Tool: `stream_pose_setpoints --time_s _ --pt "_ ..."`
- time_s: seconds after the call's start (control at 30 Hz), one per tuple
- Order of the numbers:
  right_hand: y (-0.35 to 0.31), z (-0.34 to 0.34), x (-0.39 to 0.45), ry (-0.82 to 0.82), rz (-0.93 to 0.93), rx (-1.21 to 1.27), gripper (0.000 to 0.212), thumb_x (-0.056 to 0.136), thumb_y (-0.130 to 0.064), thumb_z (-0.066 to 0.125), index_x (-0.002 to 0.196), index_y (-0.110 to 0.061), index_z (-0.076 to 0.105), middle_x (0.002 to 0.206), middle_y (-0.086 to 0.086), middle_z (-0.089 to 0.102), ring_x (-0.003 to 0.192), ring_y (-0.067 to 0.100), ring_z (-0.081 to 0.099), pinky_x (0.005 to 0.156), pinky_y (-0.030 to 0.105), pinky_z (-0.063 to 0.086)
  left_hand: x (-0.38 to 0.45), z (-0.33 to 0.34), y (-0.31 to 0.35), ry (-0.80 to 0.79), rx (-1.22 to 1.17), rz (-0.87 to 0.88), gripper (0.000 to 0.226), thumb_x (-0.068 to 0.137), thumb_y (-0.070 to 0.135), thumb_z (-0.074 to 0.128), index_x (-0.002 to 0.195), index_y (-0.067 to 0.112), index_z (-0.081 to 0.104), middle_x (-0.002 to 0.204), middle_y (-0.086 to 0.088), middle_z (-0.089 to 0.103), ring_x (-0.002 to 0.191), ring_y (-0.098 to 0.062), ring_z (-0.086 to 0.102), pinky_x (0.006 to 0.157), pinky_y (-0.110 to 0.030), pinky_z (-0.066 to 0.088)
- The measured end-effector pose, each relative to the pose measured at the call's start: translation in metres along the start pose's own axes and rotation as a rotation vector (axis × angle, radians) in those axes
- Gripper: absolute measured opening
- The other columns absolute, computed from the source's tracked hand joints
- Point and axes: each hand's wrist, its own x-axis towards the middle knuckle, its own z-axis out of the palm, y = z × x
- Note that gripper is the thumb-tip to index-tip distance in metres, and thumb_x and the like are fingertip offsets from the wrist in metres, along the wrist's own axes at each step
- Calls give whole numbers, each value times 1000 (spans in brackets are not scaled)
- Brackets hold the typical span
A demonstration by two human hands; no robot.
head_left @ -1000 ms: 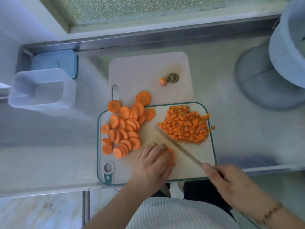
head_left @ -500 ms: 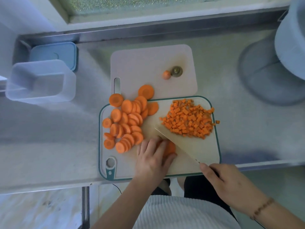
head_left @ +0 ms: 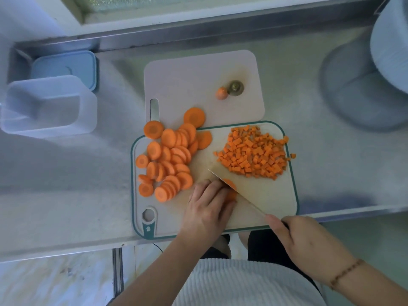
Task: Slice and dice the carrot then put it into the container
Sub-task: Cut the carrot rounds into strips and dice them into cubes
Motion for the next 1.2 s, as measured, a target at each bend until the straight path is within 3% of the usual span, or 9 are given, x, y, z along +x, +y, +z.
stream_pose_setpoints --time_s 0.17,0.23,0.27,0.33,0.37,0.5,0.7,0.9,1.2 --pt "-14 -2 8 -4 -46 112 62 86 -71 18 50 -24 39 41 -5 43 42 7 42 49 20 34 2 -6 2 -14 -9 19 21 90 17 75 106 4 74 115 -9 66 104 -29 57 100 -34 46" --pt "-11 -6 -2 -24 -49 183 65 88 -66 22 45 -24 48 40 -16 48 43 2 47 49 18 33 -1 -8 3 -5 -7 16 20 88 12 75 106 3 74 114 -10 66 104 -29 56 103 -35 46" --pt "-10 -8 -8 -18 -61 202 61 87 -65 21 47 -34 56 41 -19 49 45 1 48 49 19 33 -3 -8 3 4 -4 14 19 87 11 76 103 2 74 112 -11 66 104 -29 57 103 -35 46" --pt "-8 -8 -18 -10 -76 209 45 86 -66 20 54 -61 52 46 -16 51 48 6 49 51 22 34 -6 -7 1 23 -1 6 16 88 12 77 99 1 75 109 -11 67 104 -29 58 101 -36 48" --pt "-7 -7 -21 -14 -73 207 44 85 -67 20 57 -61 52 47 -11 52 50 9 50 52 24 37 -6 -7 1 31 -4 2 15 88 12 76 99 1 75 109 -11 67 105 -29 58 102 -35 48" --pt "1 6 -19 15 2 72 71 79 -75 8 56 -23 51 54 1 55 55 15 55 59 32 48 -5 -7 3 46 -27 -7 15 88 10 76 101 2 76 111 -9 69 106 -29 60 103 -32 47" --pt "-22 14 4 43 -58 -20 64 83 -73 8 61 -22 41 60 -5 50 52 9 45 47 24 33 -3 -9 3 41 -48 6 21 84 7 79 104 1 76 113 -10 70 109 -30 62 102 -33 49" --pt "6 16 -17 19 -56 146 74 81 -78 10 56 -18 45 55 6 54 54 14 53 55 29 44 -8 -16 -3 13 -24 21 12 88 8 74 98 2 76 108 -10 70 106 -28 61 97 -36 52" --pt "-26 18 -4 9 -31 -23 71 77 -77 2 65 -24 48 65 -4 55 60 11 51 55 27 40 -7 -16 -5 19 -65 59 13 91 8 72 102 3 78 110 -8 72 108 -28 65 97 -34 52"
